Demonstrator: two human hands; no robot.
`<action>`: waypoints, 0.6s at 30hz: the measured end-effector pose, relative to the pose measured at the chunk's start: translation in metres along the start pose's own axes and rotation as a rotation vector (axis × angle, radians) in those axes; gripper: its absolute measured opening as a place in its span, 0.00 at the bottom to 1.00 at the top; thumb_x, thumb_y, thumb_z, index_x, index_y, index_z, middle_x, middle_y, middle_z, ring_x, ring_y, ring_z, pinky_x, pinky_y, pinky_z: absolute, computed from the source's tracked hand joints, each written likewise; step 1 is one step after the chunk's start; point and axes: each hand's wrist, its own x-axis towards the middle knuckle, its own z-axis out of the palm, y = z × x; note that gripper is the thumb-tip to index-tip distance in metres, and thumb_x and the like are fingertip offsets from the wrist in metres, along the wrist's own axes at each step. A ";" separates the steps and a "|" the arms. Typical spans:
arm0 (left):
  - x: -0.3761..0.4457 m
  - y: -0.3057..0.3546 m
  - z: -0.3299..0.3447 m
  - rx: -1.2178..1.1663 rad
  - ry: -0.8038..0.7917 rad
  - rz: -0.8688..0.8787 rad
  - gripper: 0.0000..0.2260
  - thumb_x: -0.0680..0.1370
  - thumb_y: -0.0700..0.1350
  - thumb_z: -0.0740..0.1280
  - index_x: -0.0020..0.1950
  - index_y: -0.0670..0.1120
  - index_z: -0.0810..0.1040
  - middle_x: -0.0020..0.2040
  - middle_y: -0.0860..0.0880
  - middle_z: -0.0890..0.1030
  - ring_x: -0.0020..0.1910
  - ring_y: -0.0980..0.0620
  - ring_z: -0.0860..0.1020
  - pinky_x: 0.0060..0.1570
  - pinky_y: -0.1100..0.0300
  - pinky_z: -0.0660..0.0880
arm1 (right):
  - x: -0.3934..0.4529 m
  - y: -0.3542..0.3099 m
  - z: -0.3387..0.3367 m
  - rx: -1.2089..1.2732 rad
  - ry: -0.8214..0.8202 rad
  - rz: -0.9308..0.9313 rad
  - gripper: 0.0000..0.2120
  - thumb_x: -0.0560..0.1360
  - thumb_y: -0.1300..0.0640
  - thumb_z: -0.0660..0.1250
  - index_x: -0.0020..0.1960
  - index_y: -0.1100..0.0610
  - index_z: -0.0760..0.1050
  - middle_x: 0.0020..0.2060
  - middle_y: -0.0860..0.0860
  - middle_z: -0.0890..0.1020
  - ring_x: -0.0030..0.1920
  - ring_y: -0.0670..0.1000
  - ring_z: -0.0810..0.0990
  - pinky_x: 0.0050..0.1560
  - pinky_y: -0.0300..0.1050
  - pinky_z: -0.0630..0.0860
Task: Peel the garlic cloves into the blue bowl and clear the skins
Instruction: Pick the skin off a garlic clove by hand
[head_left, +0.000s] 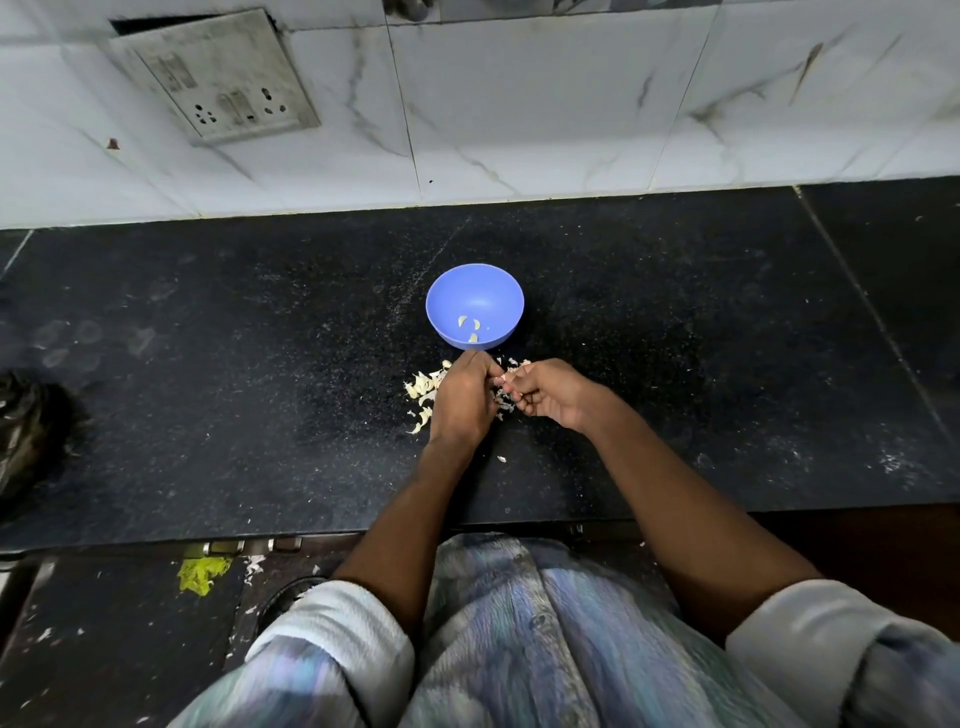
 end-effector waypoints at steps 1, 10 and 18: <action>0.002 -0.001 -0.001 0.011 -0.015 -0.009 0.15 0.71 0.27 0.66 0.48 0.46 0.77 0.45 0.51 0.79 0.42 0.51 0.76 0.41 0.57 0.73 | 0.000 0.001 0.000 -0.011 0.001 -0.032 0.06 0.79 0.69 0.65 0.48 0.64 0.80 0.32 0.52 0.78 0.32 0.48 0.73 0.33 0.39 0.69; 0.010 -0.002 0.005 -0.420 -0.065 -0.381 0.12 0.79 0.34 0.71 0.41 0.49 0.81 0.38 0.49 0.85 0.36 0.55 0.79 0.42 0.60 0.76 | 0.000 0.001 -0.006 -0.347 0.065 -0.331 0.08 0.76 0.66 0.68 0.40 0.59 0.76 0.34 0.50 0.77 0.37 0.47 0.72 0.39 0.43 0.69; 0.005 -0.006 -0.004 -0.075 -0.065 0.016 0.12 0.76 0.30 0.67 0.47 0.47 0.77 0.44 0.50 0.80 0.43 0.50 0.78 0.42 0.57 0.74 | -0.006 -0.003 -0.005 0.054 -0.118 0.020 0.12 0.81 0.68 0.62 0.43 0.59 0.77 0.34 0.51 0.79 0.33 0.46 0.73 0.36 0.37 0.67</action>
